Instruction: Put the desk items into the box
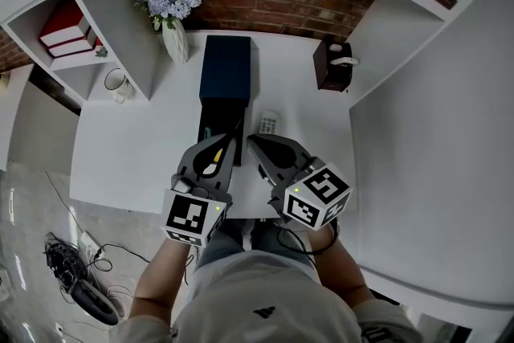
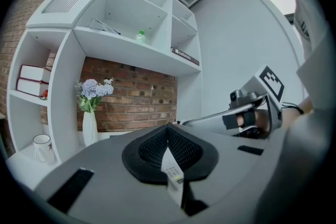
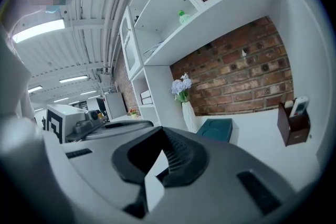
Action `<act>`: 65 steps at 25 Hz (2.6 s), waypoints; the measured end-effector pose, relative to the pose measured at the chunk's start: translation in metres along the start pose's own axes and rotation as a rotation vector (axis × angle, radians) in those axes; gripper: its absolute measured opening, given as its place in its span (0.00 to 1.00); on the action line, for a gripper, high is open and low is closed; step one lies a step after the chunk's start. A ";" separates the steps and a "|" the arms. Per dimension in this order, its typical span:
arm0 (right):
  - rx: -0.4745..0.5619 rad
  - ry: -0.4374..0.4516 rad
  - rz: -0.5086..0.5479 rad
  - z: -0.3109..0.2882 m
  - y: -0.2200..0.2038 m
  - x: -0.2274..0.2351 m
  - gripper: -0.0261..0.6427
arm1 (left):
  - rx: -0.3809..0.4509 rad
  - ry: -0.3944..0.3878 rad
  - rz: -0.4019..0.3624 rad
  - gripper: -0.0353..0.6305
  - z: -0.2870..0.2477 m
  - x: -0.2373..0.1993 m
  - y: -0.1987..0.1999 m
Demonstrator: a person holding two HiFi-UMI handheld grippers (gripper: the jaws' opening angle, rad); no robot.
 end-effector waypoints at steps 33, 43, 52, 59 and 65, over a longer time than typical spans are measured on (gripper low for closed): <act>-0.057 0.072 -0.007 0.005 -0.007 0.027 0.05 | -0.026 0.116 0.028 0.07 0.001 0.021 -0.009; -0.078 0.109 -0.006 0.018 -0.005 0.052 0.05 | -0.023 0.170 0.033 0.07 -0.013 0.045 -0.009; -0.105 0.063 -0.035 0.023 -0.013 0.092 0.05 | -0.035 0.202 0.040 0.07 -0.026 0.058 -0.010; -0.175 0.022 -0.067 0.016 -0.035 0.118 0.06 | -0.049 0.206 0.043 0.07 -0.034 0.057 -0.012; -0.239 -0.005 -0.109 0.010 -0.056 0.136 0.06 | -0.071 0.212 0.054 0.07 -0.037 0.054 -0.016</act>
Point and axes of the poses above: the fingertips, and each gripper's own axes: z backward along the fingers, x to its right, y out of its top, the point moved 6 cm from there along z, backward along the fingers, and after that the axes turned 9 degrees about -z, right-handed, at the moved point
